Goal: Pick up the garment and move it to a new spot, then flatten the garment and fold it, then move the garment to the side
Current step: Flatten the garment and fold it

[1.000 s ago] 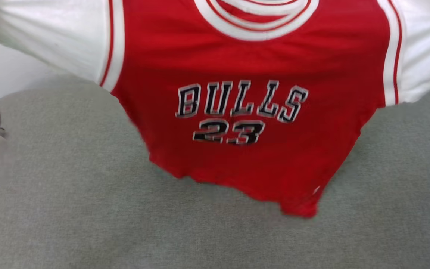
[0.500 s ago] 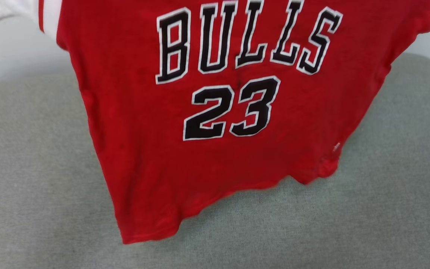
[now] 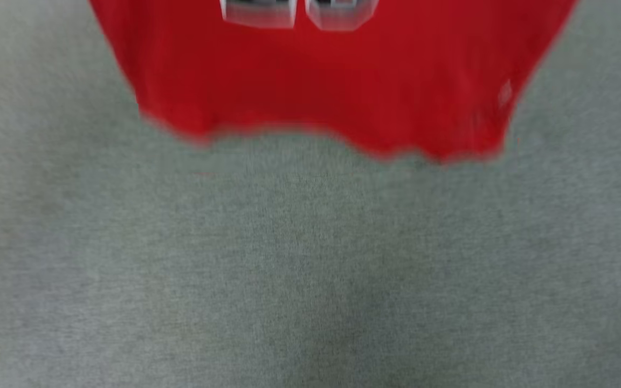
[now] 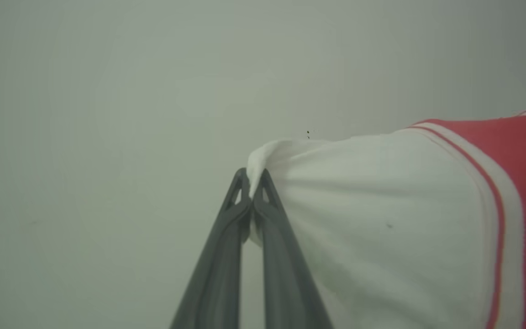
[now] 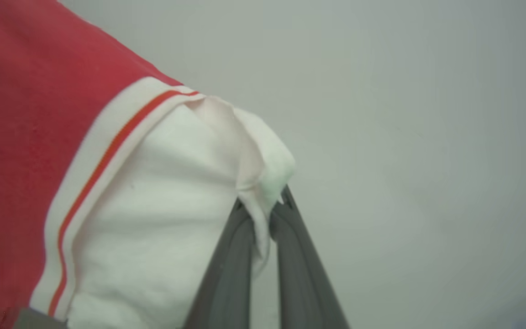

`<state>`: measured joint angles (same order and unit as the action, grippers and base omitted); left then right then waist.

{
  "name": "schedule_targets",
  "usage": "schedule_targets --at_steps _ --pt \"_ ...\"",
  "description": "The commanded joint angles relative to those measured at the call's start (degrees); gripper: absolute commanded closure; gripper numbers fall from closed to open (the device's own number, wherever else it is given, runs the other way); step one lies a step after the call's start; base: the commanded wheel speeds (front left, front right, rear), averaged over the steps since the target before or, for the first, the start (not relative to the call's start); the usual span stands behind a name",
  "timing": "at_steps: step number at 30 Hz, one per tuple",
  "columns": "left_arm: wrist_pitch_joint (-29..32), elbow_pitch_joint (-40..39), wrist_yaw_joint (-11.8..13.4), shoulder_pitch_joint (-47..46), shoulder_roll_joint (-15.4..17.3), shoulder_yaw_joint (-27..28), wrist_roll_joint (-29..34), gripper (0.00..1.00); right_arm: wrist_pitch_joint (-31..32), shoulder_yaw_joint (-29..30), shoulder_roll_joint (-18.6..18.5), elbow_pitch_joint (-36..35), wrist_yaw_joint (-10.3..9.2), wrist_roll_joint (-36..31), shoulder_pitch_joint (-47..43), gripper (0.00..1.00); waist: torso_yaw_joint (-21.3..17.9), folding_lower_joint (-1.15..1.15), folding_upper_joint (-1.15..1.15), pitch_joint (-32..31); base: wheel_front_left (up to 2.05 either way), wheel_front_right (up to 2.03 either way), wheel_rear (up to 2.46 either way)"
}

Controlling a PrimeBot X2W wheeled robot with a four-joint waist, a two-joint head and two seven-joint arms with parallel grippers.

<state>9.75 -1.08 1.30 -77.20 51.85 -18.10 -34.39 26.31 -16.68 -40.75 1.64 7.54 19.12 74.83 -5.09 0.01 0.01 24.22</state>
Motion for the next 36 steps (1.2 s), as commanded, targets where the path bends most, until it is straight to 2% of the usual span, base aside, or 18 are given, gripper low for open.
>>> schedule_targets --at_steps 1,8,11,15,20,27,31,36 --pt "-0.94 2.44 -0.42 -3.94 -1.10 -0.34 1.34 1.00 -1.07 -0.12 0.94 2.11 -0.10 -0.81 3.09 1.00 -0.08 -0.01 -0.01 5.79 0.00 0.00 0.00" --pt "-8.65 17.83 -1.13 -19.60 -8.54 -1.90 5.61 1.00 -9.12 1.82 6.33 15.17 -0.10 -7.06 15.91 1.00 0.84 -0.01 -0.01 11.62 0.00 0.00 0.00" --pt "-10.94 22.17 -2.36 -22.35 -11.27 -2.50 4.98 1.00 -13.27 3.87 10.03 20.51 -0.10 -9.43 18.21 1.00 1.26 -0.01 -0.01 13.21 0.00 0.00 0.00" --pt "-14.11 26.77 -3.49 -21.82 -13.58 -3.53 4.75 1.00 -17.17 3.98 13.07 26.09 -0.10 -11.99 18.40 1.00 2.29 -0.01 -0.01 14.39 0.00 0.00 0.00" --pt "-17.61 31.39 -4.74 -15.67 -16.26 -5.38 3.67 1.00 -19.82 1.59 15.08 31.19 -0.09 -13.13 14.38 1.00 3.52 -0.01 -0.01 14.24 0.00 0.00 0.00" --pt "-22.29 35.23 -5.37 0.64 -19.67 -7.18 0.64 1.00 -21.86 -3.25 14.04 34.17 -0.09 -10.33 4.06 1.00 5.45 -0.01 -0.01 9.50 0.00 0.00 0.00" --pt "-23.10 34.51 -5.56 12.62 -20.83 -9.15 -0.62 1.00 -21.99 -5.00 12.78 33.16 -0.10 -5.98 -4.72 1.00 6.31 -0.01 -0.01 5.03 0.00 0.00 0.00" --pt "-21.41 30.03 -4.68 28.65 -19.80 -12.51 -1.72 1.00 -20.51 -8.15 9.95 28.54 -0.10 3.32 -18.85 1.00 7.08 -0.01 -0.01 -0.26 0.00 0.00 0.00"
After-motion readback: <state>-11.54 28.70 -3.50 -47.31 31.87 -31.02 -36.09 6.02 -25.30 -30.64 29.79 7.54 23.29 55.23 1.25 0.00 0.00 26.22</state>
